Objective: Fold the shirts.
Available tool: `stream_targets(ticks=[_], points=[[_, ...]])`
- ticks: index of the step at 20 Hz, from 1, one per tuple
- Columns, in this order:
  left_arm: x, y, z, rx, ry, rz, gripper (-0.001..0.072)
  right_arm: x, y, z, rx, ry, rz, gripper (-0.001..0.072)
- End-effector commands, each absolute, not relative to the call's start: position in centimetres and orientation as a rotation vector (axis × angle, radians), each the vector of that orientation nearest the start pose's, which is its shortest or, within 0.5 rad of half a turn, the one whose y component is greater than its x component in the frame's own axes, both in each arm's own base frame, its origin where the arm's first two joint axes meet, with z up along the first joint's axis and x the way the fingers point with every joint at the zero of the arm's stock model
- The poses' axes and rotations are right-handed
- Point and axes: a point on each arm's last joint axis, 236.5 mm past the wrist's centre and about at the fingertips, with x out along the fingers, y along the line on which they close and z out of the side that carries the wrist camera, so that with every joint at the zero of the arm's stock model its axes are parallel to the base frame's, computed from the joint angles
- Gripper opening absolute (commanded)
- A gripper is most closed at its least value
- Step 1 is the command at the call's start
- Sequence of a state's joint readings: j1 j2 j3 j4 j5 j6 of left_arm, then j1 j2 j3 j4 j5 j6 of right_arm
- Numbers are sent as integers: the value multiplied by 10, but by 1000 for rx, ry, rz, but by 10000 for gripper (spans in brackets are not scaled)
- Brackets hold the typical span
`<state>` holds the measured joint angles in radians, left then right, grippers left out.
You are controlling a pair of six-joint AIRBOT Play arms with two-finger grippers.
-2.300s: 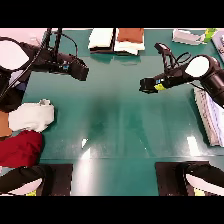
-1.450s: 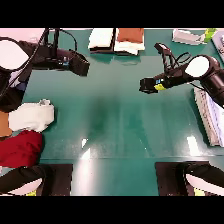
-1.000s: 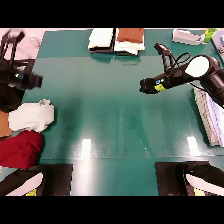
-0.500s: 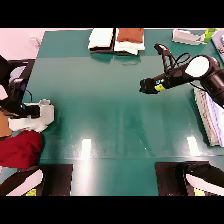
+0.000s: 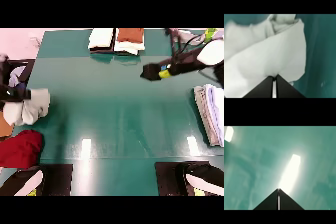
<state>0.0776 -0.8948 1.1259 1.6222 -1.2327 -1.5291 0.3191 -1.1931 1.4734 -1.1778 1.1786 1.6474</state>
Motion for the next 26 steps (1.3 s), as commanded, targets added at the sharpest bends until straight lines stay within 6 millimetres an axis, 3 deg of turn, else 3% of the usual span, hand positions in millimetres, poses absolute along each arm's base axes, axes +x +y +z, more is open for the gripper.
stream_targets(ticks=[1,4,6,7,9,11,16,17,18,20,21,24,26], points=[[326,-25,263,92,699,-77,23,383,210,261,225,784,561,20],[303,-91,336,134,526,-283,23,388,190,322,237,637,543,20],[291,-128,355,136,467,-400,22,392,172,350,246,564,512,20],[289,-147,353,144,467,-452,22,393,160,361,250,538,489,21],[288,-191,333,188,518,-560,22,391,142,373,249,519,454,20],[290,-245,295,261,606,-666,23,392,127,375,252,521,422,20],[273,-394,188,416,726,-943,30,388,112,348,264,593,379,20],[271,-410,171,430,740,-961,265,386,112,339,266,613,375,20],[273,-416,160,437,756,-961,522,384,112,331,268,630,371,20],[293,-392,157,434,797,-883,548,382,111,318,278,651,364,20],[312,-360,160,419,837,-796,548,383,111,313,283,655,361,20],[362,-241,171,307,944,-515,548,383,110,309,296,636,353,20],[380,-170,155,238,1017,-358,548,386,109,309,305,613,347,20]])
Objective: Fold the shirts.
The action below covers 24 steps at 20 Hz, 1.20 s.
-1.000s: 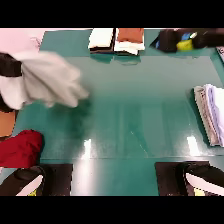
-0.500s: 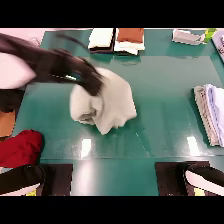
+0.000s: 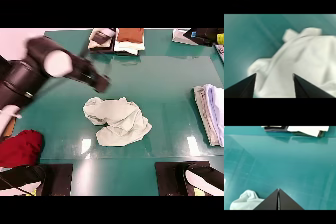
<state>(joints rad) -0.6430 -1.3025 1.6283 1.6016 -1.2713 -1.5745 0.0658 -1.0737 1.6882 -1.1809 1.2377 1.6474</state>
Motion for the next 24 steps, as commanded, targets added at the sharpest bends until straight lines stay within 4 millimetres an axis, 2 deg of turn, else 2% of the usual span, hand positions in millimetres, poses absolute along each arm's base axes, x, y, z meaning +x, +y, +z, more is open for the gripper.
stream_targets(ticks=[1,2,4,7,9,12,16,19,22,23,24], points=[[382,-143,138,211,1067,-297,548,387,108,309,309,605,344,20],[382,-122,114,180,1128,-254,548,388,108,308,313,604,344,20],[381,-110,66,87,1206,-237,548,391,109,303,315,617,343,20],[379,-123,6,-18,1295,-263,548,396,112,294,321,647,349,20],[383,-141,-17,-56,1329,-290,548,396,113,286,318,674,349,20],[391,-166,-39,-73,1327,-329,548,394,113,284,315,686,350,21],[385,-192,-63,-13,1347,-384,548,394,113,284,316,686,350,20],[383,-195,-74,-16,1373,-384,548,393,113,283,315,689,350,20],[381,-198,-75,-30,1381,-390,546,393,113,284,315,689,350,20],[380,-199,-74,-38,1385,-392,511,393,113,284,315,689,350,20],[379,-199,-75,-36,1391,-393,286,393,113,284,315,689,350,20]])
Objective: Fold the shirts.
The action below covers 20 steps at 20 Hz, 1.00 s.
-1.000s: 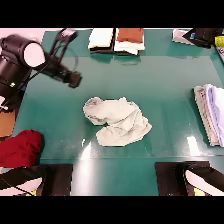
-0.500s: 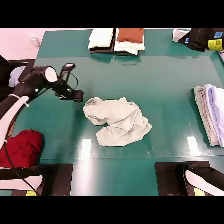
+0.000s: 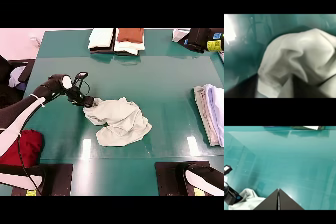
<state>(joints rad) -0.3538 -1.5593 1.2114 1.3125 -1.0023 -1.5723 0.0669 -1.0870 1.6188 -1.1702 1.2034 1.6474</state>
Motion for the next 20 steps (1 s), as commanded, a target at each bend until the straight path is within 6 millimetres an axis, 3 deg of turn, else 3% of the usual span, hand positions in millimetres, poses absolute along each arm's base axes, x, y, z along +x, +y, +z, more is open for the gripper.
stream_targets(ticks=[1,3,6,10,13,14,15,17,20], points=[[378,-199,-74,-34,1396,-395,63,393,113,284,314,689,350,20],[383,-197,-63,-12,1373,-409,27,392,113,282,312,698,349,20],[413,-180,-13,-26,1241,-391,26,377,99,252,246,832,300,20],[435,-143,52,-29,1080,-342,26,350,89,166,225,1090,247,20],[431,-135,64,-3,1065,-342,27,329,91,82,247,1283,222,28],[428,-135,61,5,1080,-346,27,318,94,55,246,1357,220,175],[425,-135,59,7,1092,-348,27,304,98,27,241,1443,220,436],[424,-135,59,8,1096,-349,27,280,113,-17,226,1583,240,479],[424,-135,59,8,1096,-349,27,265,145,-58,223,1662,291,479]])
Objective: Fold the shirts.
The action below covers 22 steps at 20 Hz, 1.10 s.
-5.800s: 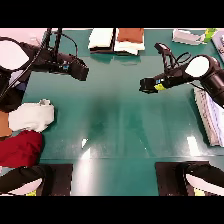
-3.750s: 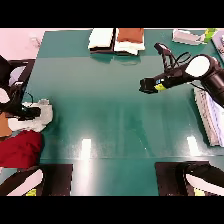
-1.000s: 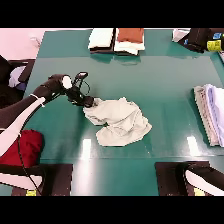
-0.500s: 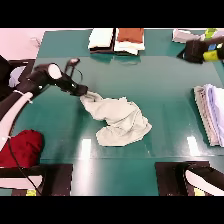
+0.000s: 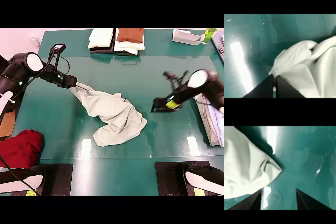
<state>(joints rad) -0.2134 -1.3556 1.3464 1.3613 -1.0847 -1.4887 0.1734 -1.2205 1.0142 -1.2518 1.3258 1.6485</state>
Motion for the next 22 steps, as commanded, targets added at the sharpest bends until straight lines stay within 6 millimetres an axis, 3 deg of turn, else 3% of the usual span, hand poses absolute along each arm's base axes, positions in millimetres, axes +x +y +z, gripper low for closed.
stream_targets(ticks=[1,5,7,9,11,12,14,17,20,22], points=[[424,-135,59,8,1097,-349,27,265,155,-67,220,1667,303,479],[423,-135,58,9,1104,-349,27,271,165,-87,234,1673,278,473],[423,-135,58,9,1103,-349,27,277,166,-87,238,1651,278,350],[423,-135,58,9,1103,-349,27,285,166,-84,241,1608,280,16],[424,-133,66,15,1083,-347,26,302,165,-65,249,1513,285,20],[426,-131,81,26,1046,-341,26,316,162,-45,258,1449,287,20],[429,-125,140,45,897,-331,26,350,142,23,239,1258,278,20],[408,-117,264,46,611,-332,26,380,110,164,267,912,261,20],[352,-106,376,34,342,-336,26,362,79,304,272,579,242,19],[308,-96,433,26,185,-336,26,332,67,373,250,403,237,19]])
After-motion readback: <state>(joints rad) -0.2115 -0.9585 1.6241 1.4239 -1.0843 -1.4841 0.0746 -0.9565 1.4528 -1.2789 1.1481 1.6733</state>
